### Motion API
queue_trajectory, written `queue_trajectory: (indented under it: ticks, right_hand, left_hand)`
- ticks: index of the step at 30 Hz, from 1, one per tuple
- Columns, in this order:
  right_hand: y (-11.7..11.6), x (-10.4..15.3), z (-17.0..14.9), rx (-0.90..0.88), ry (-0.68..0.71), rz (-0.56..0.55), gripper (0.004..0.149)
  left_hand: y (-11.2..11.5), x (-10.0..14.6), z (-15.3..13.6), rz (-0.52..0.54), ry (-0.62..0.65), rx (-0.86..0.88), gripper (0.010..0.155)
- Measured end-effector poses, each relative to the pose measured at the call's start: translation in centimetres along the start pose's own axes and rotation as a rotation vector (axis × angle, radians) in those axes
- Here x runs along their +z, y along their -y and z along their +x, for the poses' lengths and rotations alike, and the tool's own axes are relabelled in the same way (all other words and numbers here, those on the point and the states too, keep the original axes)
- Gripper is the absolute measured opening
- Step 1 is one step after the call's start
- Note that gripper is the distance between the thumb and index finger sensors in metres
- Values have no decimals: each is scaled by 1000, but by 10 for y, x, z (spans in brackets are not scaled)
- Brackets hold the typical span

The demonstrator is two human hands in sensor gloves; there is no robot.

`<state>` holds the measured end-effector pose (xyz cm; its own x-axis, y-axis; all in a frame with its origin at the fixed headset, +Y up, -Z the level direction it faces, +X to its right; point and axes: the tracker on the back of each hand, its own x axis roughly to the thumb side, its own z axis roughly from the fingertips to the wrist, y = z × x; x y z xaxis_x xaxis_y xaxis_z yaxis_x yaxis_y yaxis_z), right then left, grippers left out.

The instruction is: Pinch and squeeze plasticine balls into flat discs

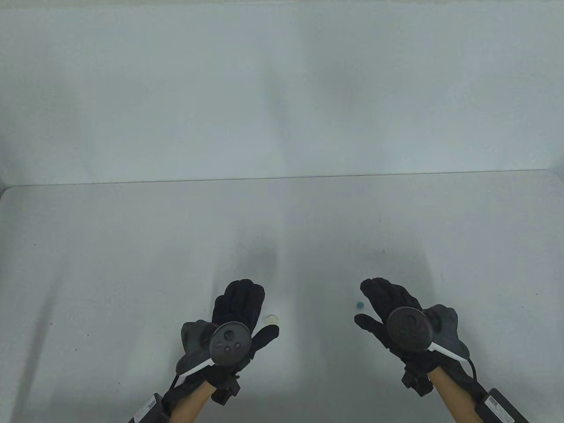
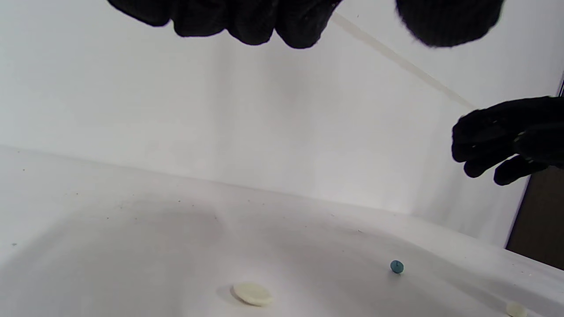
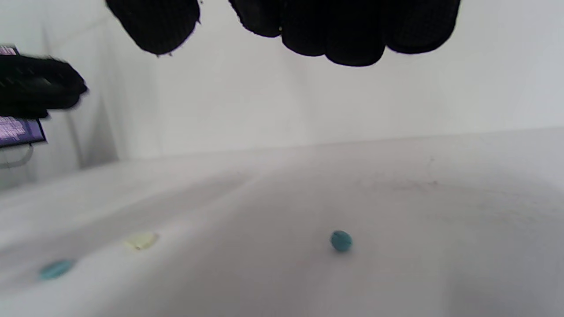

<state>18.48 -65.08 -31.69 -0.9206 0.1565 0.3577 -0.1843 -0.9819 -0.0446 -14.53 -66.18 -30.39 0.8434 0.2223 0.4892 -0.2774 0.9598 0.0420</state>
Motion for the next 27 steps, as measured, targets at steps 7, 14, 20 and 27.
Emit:
queue_trajectory:
  ticks: [7, 14, 20, 27]
  right_hand:
    - [-23, -49, -9, 116, -76, 162, 63]
    - [-62, -77, -19, 217, -128, 314, 58]
    - [-85, -85, -27, 274, -154, 384, 55]
    - [-102, -85, -32, 286, -137, 369, 52]
  left_hand:
    - [-3, 1, -1, 20, -10, 7, 83]
    - [0, 0, -1, 3, -12, 6, 82]
    - [-1, 0, -2, -1, -20, 8, 81]
    - [-1, 0, -3, -3, -21, 16, 80]
